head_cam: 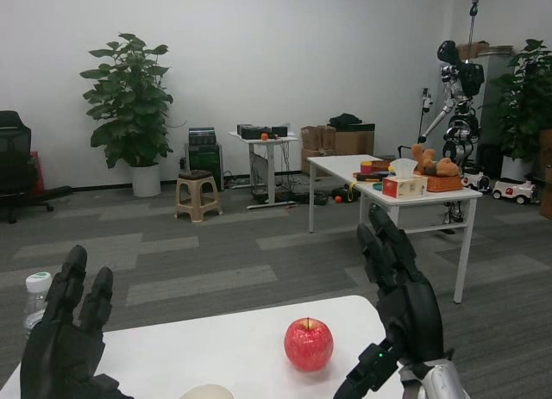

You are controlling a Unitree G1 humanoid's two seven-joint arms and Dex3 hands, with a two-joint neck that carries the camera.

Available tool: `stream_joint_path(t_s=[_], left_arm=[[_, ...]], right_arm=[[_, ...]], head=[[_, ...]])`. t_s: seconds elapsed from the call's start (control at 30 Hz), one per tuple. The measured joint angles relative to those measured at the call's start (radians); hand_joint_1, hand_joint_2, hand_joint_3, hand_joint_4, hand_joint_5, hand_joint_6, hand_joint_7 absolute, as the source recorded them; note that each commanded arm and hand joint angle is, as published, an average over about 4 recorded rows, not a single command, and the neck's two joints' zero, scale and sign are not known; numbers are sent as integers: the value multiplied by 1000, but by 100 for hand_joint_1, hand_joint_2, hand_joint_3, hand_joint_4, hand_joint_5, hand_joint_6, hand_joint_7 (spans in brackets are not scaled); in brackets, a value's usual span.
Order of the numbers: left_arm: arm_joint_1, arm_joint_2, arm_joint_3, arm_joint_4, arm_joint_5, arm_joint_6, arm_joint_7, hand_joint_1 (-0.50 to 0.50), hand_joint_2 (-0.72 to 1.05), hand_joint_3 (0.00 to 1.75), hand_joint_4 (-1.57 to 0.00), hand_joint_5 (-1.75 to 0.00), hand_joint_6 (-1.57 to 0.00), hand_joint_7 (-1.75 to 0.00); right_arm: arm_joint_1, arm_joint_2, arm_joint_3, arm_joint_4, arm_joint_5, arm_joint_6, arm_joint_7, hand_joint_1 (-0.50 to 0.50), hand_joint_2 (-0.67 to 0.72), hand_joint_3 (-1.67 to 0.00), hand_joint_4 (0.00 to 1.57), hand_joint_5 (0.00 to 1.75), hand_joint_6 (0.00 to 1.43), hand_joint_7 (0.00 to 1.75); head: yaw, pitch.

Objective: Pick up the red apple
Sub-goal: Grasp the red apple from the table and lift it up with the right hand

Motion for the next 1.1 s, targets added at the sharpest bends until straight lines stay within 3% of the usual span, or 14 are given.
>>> stream_joint_path(t_s=[0.2, 0.47, 0.6, 0.67, 0.9, 1.1], left_arm=[[0, 0, 0, 0, 0, 0, 0, -48, -55, 9, 0, -5, 0, 0], [4, 0, 0, 0, -1, -1, 0, -48, -55, 7, 0, -5, 0, 0], [6, 1, -3, 0, -1, -3, 0, -48, -55, 4, 0, -5, 0, 0], [8, 3, -7, 1, -1, -4, 0, -48, -55, 4, 0, -3, 0, 0], [14, 5, -10, 1, -6, -6, 0, -48, -55, 9, 0, -5, 0, 0], [15, 4, -19, 6, -10, -7, 0, -48, -55, 7, 0, -8, 0, 0]], right_arm=[[0, 0, 0, 0, 0, 0, 0, -42, 72, 0, 0, 0, 0, 7], [-1, 0, 13, 5, 0, -1, -2, -42, 72, 0, 0, 0, 0, 7], [-15, -3, 53, 60, 2, -6, -4, -42, 72, 0, 0, 0, 0, 7], [-47, -5, 89, 127, 3, -9, -5, -42, 72, 0, 0, 0, 0, 7], [-270, -5, 237, 541, 2, -1, -5, -42, 72, 0, 0, 0, 0, 7], [-488, 59, 366, 992, 1, 15, -6, -42, 72, 0, 0, 0, 0, 7]], head=[[0, -18], [6, -131], [-11, -190], [-28, -214], [-64, -270], [-101, -297]])
